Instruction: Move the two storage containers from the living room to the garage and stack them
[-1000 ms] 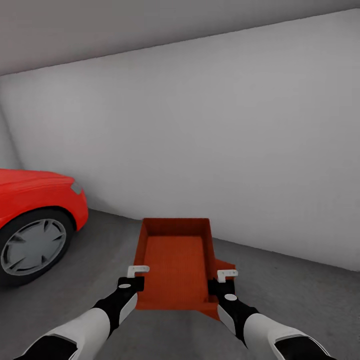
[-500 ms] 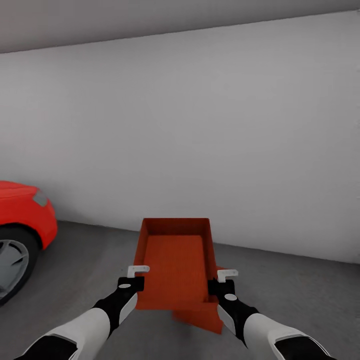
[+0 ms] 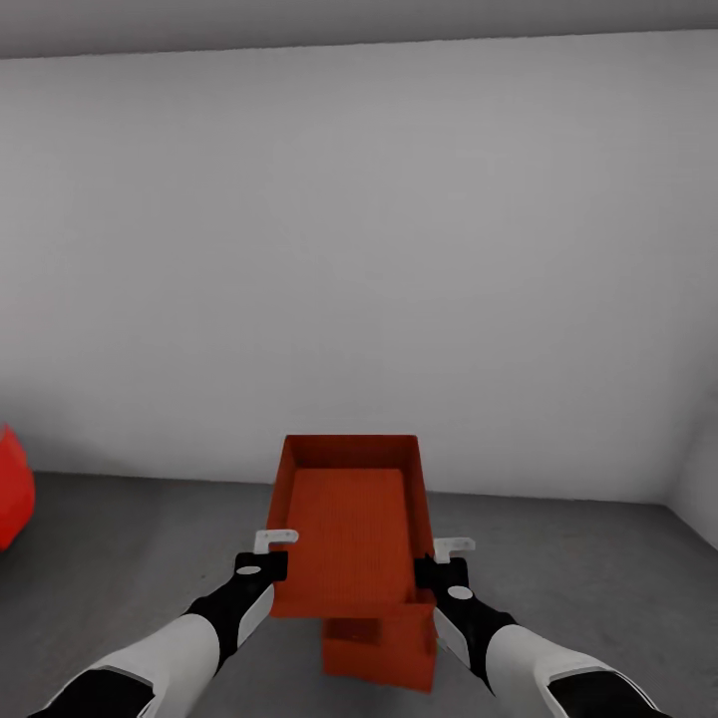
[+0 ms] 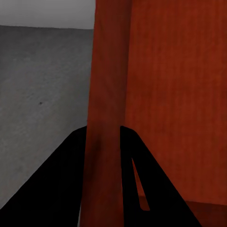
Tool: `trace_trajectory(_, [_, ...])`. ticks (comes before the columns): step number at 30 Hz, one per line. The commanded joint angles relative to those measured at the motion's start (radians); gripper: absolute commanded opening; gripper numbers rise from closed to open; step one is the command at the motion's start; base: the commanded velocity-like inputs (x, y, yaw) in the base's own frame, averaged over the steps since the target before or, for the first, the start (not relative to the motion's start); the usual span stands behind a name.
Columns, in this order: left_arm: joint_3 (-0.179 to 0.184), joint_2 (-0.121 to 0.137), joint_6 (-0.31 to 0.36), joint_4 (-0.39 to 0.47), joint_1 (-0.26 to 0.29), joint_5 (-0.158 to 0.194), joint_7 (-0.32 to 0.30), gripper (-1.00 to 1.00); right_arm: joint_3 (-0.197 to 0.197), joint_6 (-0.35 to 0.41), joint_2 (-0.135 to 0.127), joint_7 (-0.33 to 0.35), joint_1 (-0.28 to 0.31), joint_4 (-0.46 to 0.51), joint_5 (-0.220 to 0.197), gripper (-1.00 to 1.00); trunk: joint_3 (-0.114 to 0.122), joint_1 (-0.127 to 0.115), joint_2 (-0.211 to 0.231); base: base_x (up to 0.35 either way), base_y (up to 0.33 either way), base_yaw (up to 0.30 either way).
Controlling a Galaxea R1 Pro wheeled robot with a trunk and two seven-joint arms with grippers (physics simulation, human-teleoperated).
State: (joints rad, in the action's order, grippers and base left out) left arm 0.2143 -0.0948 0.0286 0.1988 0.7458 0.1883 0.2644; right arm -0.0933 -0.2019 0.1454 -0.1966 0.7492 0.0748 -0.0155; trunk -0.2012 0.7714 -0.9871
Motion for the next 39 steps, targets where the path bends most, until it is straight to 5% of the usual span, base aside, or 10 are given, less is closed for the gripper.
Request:
trace_trajectory(1, [-0.012,0.001,-0.006,0.005,0.001,-0.016,0.032,-1.0,0.003,-0.004,-0.006,-0.061,0.001,-0.05,-0.016,-1.0,-0.001,0.001,-0.001,0.304,0.191,-0.286])
trace_trajectory(11, [-0.012,0.001,-0.006,0.005,0.001,-0.017,0.032,-1.0,0.004,-0.004,-0.007,-0.061,0.001,-0.05,-0.016,-1.0,-0.001,0.001,-0.001,0.304,0.19,-0.248])
trace_trajectory(39, [-0.012,0.001,-0.007,0.005,0.001,-0.018,0.032,-1.0,0.004,-0.004,-0.007,-0.061,0.001,-0.05,-0.016,-1.0,-0.001,0.001,-0.001,0.316,0.063,-0.005])
